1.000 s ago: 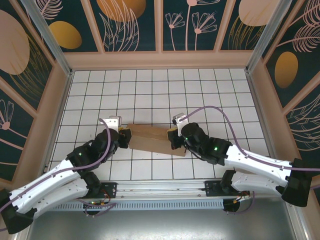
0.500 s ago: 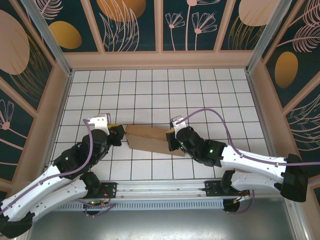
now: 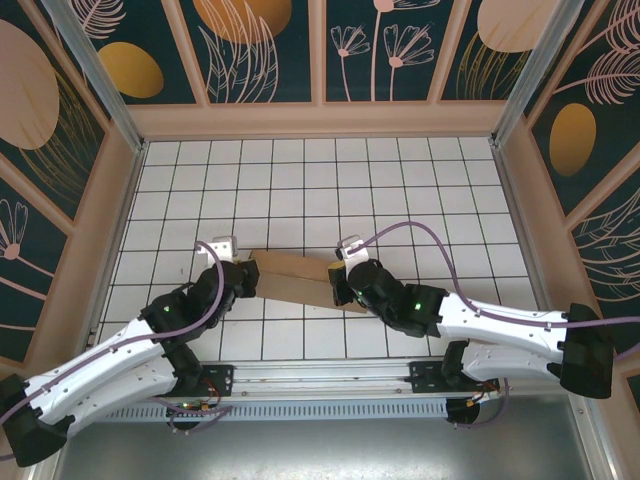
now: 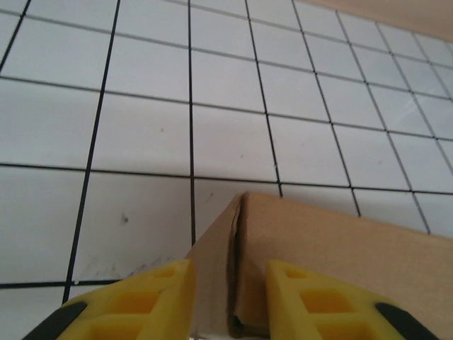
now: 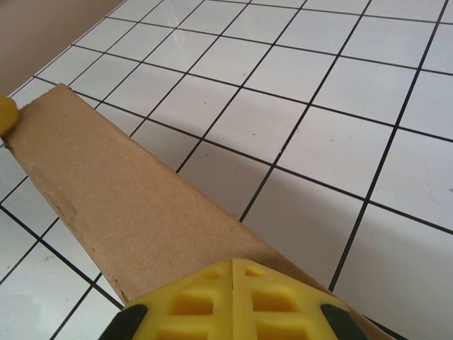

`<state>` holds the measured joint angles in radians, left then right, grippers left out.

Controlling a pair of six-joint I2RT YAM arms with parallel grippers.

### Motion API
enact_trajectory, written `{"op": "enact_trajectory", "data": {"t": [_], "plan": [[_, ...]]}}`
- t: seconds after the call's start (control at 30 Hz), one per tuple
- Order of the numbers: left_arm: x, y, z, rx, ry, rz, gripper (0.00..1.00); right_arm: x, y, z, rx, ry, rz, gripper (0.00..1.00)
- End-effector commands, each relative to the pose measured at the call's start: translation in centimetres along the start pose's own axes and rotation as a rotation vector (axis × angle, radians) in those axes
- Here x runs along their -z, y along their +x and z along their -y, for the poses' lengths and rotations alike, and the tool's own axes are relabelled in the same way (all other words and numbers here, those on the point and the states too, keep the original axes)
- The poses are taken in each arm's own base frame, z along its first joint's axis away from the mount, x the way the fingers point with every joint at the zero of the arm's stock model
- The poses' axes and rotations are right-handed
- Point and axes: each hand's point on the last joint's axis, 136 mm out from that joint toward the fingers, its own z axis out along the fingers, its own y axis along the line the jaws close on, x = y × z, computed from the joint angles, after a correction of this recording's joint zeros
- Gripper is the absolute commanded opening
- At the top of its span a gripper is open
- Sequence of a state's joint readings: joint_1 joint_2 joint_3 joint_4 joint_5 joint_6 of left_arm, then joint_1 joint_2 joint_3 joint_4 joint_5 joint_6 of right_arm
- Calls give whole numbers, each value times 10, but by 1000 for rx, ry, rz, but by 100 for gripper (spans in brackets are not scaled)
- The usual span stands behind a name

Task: Fold the paper box

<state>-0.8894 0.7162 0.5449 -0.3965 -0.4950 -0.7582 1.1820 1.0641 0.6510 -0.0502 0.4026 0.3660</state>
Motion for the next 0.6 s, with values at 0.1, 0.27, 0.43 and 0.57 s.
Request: {"op": "enact_trajectory", "data": {"t": [0.1, 0.27, 0.43, 0.57], "plan": [[-14, 33, -11, 106, 0, -63, 26, -2, 41, 13, 59, 42, -126, 0], [-14, 39, -17, 110, -12, -74, 19, 10, 6, 3, 28, -1, -59, 13], [-13, 32, -16, 60, -39, -74, 17, 34, -41, 5, -122, -98, 14, 22], [-15, 31, -13, 56, -38, -75, 15, 52, -54, 22, -219, -118, 46, 19]]}}
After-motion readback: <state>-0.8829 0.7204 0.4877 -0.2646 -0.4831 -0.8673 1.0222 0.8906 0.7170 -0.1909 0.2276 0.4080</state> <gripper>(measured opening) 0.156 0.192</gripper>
